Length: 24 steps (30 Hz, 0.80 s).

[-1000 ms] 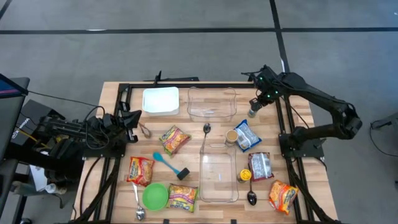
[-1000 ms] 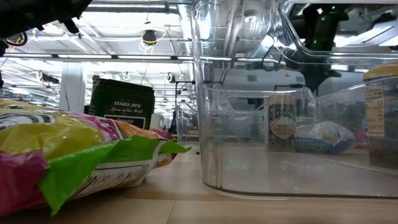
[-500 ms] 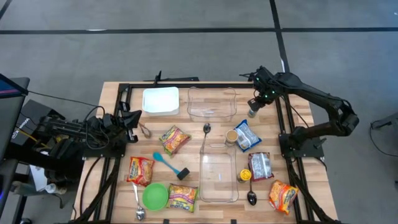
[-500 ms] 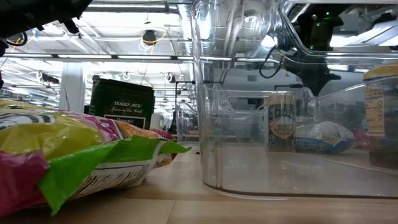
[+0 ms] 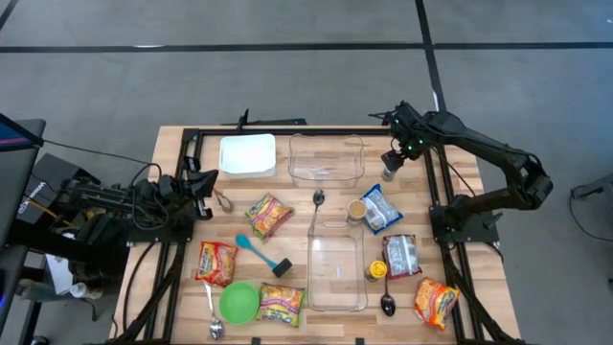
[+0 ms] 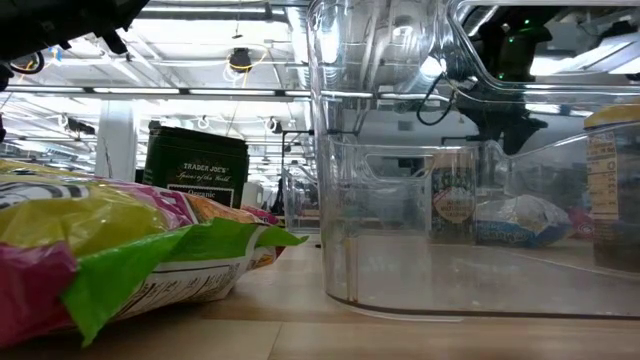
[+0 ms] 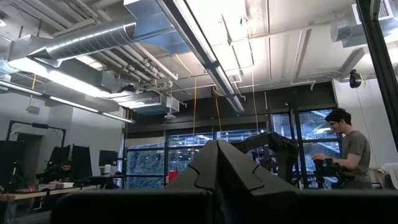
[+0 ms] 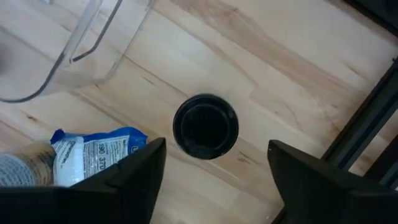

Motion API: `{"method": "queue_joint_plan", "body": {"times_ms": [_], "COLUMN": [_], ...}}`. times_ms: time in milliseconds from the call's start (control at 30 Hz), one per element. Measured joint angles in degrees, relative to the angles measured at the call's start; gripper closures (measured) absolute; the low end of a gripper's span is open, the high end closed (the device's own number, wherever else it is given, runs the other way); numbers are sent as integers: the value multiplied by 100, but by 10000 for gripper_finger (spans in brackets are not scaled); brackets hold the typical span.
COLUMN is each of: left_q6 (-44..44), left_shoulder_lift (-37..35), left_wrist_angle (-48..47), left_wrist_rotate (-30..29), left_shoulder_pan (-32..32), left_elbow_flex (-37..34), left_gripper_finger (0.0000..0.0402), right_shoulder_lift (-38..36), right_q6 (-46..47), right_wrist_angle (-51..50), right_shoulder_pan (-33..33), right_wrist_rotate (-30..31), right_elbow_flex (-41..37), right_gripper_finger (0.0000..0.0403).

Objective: Pick & Place Food Item
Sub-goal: Put the black seasoning bottle into the top transparent bin

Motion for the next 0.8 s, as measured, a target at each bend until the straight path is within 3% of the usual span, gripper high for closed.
{"method": "queue_joint_plan", "body": {"times_ms": [567,800], "left_q6": [0,0], "left_shoulder_lift": [2,2], "left_wrist_angle": [-94,-94], "left_wrist_rotate": [0,0], "left_shoulder_pan": [0,0], "left_elbow_flex": [0,0], "left_gripper_finger": [402,402], "right_shoulder_lift": [-2,-2], "right_q6": [193,221], "right_wrist_angle": [762,668], "right_shoulder_pan": [459,652], "right_wrist_rotate": [30,650], "right_elbow_flex": [0,0], "right_gripper_finger": [121,121]}}
